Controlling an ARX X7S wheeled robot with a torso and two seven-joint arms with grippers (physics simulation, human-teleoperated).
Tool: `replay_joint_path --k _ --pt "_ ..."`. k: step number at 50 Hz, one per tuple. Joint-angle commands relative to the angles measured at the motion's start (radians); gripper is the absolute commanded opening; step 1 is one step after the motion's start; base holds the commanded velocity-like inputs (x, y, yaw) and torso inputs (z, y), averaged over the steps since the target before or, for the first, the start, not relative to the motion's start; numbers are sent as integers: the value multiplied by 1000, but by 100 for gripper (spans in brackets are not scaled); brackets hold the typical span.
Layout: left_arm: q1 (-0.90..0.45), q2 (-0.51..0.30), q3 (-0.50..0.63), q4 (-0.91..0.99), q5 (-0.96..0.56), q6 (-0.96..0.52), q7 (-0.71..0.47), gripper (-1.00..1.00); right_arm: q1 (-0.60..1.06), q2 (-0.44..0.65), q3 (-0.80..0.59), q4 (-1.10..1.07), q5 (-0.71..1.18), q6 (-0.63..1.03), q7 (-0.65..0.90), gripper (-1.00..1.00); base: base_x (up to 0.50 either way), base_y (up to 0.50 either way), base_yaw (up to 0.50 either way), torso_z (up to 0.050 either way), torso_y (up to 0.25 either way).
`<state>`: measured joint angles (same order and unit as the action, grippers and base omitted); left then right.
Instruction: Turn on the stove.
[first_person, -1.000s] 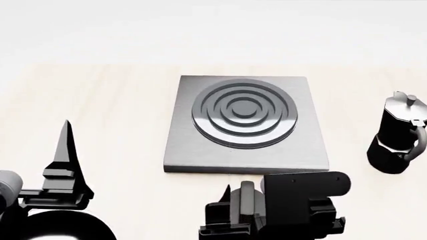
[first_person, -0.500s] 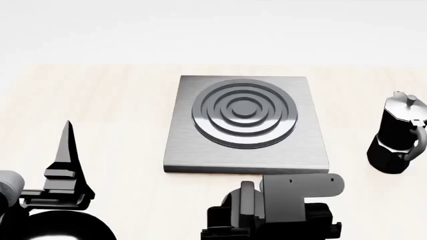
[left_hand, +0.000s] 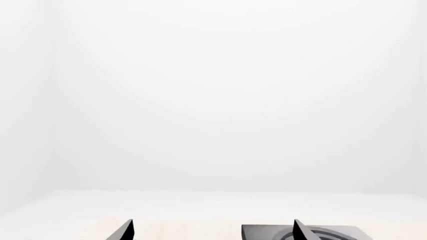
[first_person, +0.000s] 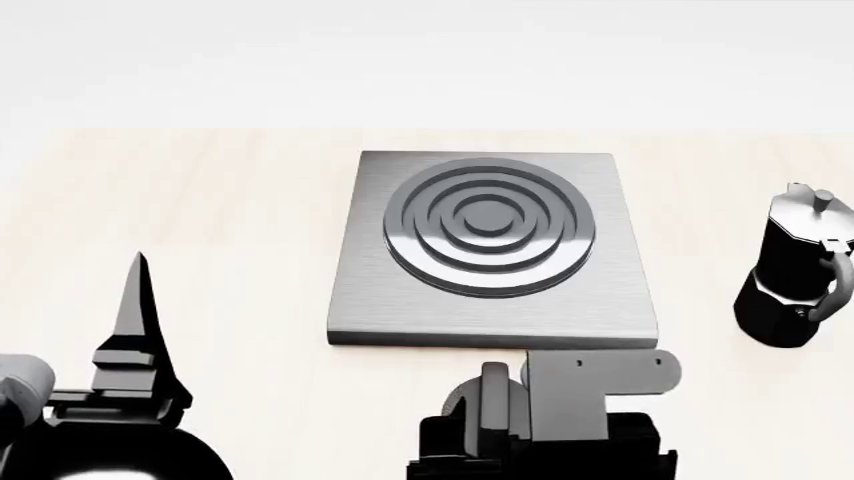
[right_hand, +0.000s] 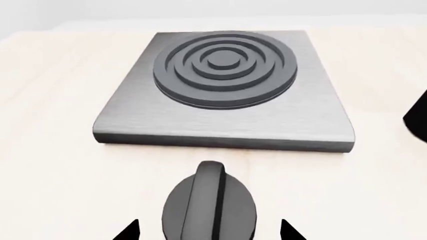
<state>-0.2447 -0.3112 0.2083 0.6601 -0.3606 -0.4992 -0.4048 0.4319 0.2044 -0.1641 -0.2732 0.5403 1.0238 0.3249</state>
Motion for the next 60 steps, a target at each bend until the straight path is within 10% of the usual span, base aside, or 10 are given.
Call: replay_joint_path --k 1,60 --pt "5 -3 4 -5 1 11 -3 100 14 -2 -13 44 -5 -20 -6 100 0 0 0 0 0" --pt "0 -20 14 -16 -13 28 -22 100 67 -18 -57 275 -8 -110 -52 100 0 0 0 0 0"
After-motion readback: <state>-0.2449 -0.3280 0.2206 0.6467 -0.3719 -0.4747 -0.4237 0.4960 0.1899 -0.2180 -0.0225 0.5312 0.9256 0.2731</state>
